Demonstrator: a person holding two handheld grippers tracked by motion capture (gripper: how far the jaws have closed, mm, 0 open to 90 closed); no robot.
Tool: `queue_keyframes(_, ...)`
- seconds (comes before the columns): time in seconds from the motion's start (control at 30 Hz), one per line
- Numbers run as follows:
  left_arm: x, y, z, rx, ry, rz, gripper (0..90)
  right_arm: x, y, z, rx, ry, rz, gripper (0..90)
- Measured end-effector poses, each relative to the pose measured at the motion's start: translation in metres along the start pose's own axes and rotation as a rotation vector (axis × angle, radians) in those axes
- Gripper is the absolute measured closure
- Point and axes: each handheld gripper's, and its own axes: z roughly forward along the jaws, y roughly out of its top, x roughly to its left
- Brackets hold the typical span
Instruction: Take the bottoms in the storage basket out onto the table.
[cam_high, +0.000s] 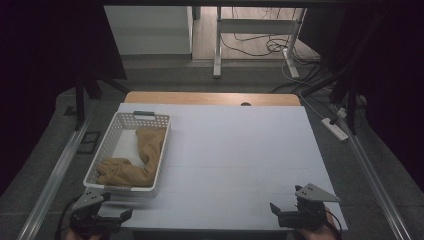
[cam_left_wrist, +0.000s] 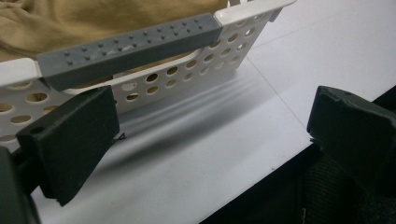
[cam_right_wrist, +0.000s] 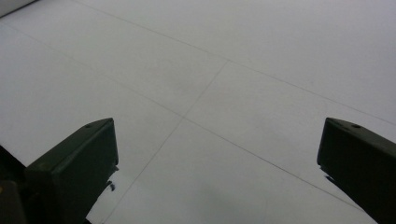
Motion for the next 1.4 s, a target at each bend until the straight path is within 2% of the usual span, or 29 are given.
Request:
queue_keyframes(0.13, -0.002, 0.0013, 0.003, 0.027, 0.012, 0.016, 1.7, -0.0025, -0.0002, 0.0003, 0.006, 0.003, 0.025, 0.0)
queue_keyframes(0.3, -0.0008, 0.0015, 0.0034, 0.032, 0.007, 0.005, 1.8, -0.0017, 0.0002, 0.0014, 0.016, 0.005, 0.016, 0.0)
queue_keyframes(0.47, -0.0024, 0.0025, 0.0055, 0.053, 0.015, 0.018, 2.0, -0.0014, 0.0004, 0.0021, 0.025, 0.008, 0.012, 0.0)
queue_keyframes(0.93, -0.0006, 0.0032, 0.0058, 0.058, -0.012, 0.012, 0.4, 0.0004, 0.0008, 0.0042, 0.052, 0.016, -0.017, 0.0)
queue_keyframes(1.4, 0.0006, 0.0044, -0.0005, 0.034, -0.036, 0.011, 0.0, 0.0013, 0.0011, 0.0059, 0.071, 0.038, -0.036, 0.0)
